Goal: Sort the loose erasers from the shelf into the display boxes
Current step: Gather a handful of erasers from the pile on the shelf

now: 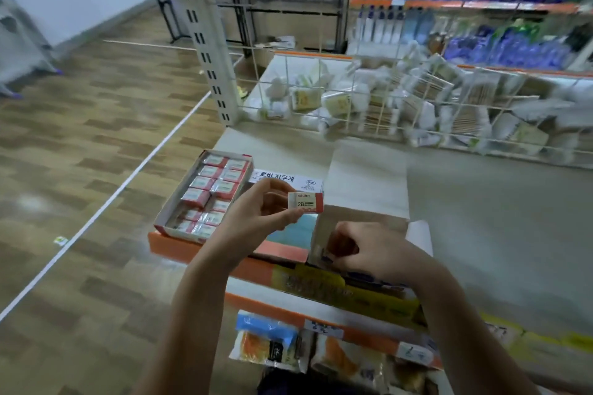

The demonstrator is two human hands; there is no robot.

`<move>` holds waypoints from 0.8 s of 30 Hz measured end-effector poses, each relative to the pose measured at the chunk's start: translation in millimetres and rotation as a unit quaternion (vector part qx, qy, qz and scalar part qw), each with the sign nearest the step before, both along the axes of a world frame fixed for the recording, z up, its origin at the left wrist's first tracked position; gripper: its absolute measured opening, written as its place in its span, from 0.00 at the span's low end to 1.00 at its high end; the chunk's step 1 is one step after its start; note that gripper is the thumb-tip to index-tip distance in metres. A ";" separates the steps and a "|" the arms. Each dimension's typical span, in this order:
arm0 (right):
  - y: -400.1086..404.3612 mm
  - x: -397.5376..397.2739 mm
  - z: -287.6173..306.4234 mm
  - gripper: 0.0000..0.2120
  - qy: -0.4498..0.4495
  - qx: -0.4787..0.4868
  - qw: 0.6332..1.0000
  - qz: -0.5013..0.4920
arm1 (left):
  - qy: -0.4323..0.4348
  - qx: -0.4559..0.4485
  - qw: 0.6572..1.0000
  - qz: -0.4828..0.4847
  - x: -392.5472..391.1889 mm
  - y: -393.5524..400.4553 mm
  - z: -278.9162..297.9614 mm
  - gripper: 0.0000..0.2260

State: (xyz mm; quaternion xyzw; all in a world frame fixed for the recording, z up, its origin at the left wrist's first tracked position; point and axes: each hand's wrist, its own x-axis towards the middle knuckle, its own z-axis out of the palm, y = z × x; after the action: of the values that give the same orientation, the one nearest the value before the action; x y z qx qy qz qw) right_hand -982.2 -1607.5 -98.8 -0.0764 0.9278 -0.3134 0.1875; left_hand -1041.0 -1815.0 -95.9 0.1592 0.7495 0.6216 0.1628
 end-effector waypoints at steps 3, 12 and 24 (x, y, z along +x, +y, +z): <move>-5.3 -0.4 3.0 0.11 -0.011 0.018 1.000 0.001 | -0.003 0.001 1.000 -0.025 -7.9 -1.9 -1.2 0.17; -12.5 -1.7 6.2 0.03 -0.038 0.044 0.998 -0.023 | -0.006 -0.012 0.998 -0.060 -20.0 -10.7 -5.6 0.18; -12.5 -13.3 22.0 0.04 0.016 0.058 0.997 -0.041 | 0.038 -0.068 0.994 -0.072 -28.5 -34.5 5.0 0.11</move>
State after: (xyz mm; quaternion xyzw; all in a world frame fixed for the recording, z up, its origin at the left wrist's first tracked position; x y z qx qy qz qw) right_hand -995.5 -1620.0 -76.8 -0.0323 0.9495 -0.2657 0.1639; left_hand -1069.5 -1849.5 -90.9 0.2248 0.7822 0.5496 0.1886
